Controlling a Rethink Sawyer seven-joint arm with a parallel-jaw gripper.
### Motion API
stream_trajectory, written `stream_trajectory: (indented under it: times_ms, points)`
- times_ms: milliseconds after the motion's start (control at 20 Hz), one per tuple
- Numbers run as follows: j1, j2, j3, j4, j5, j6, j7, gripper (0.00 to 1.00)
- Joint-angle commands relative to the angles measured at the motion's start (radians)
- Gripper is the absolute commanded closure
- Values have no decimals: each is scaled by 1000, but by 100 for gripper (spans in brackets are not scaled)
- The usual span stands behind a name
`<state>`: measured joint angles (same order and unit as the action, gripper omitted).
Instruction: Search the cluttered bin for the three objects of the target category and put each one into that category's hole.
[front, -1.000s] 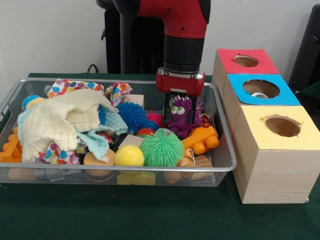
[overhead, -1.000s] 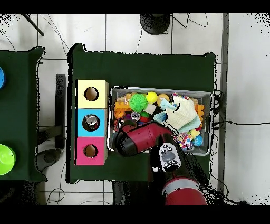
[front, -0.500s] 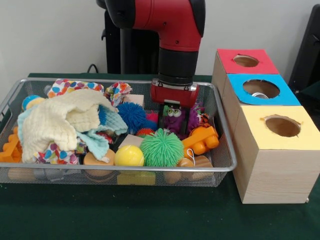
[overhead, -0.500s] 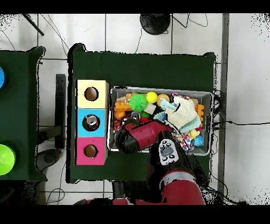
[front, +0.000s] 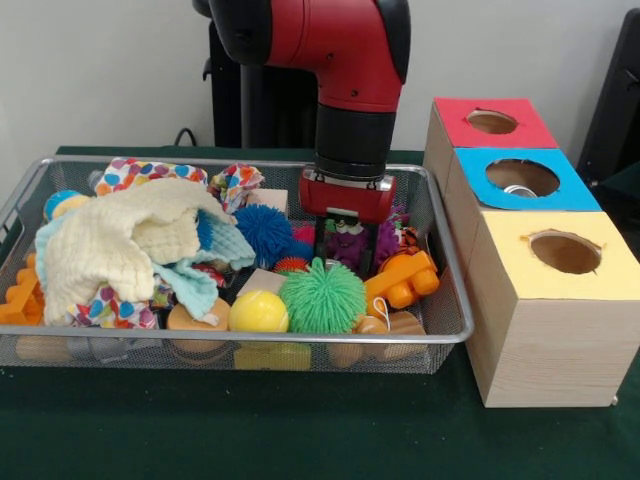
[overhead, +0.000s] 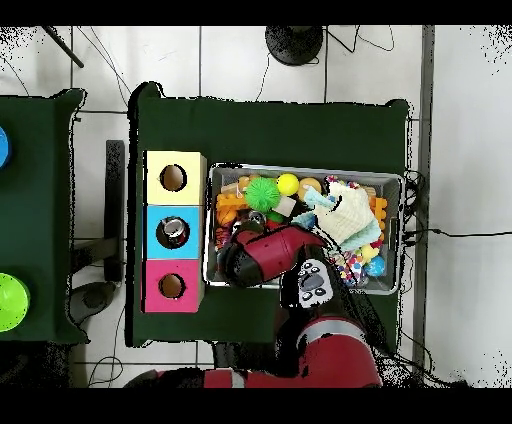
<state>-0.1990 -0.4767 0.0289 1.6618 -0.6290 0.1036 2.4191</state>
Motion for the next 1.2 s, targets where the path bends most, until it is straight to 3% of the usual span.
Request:
stream_trajectory:
  times_ms: [50,600,1050,1200]
  points:
    - [65,6,-19,-19,-21,-60,44,0]
    - [-14,-135,98,112,23,66,-17,0]
    - [-52,-134,142,97,21,96,-45,0]
    - [-39,-123,122,98,-1,66,-33,0]
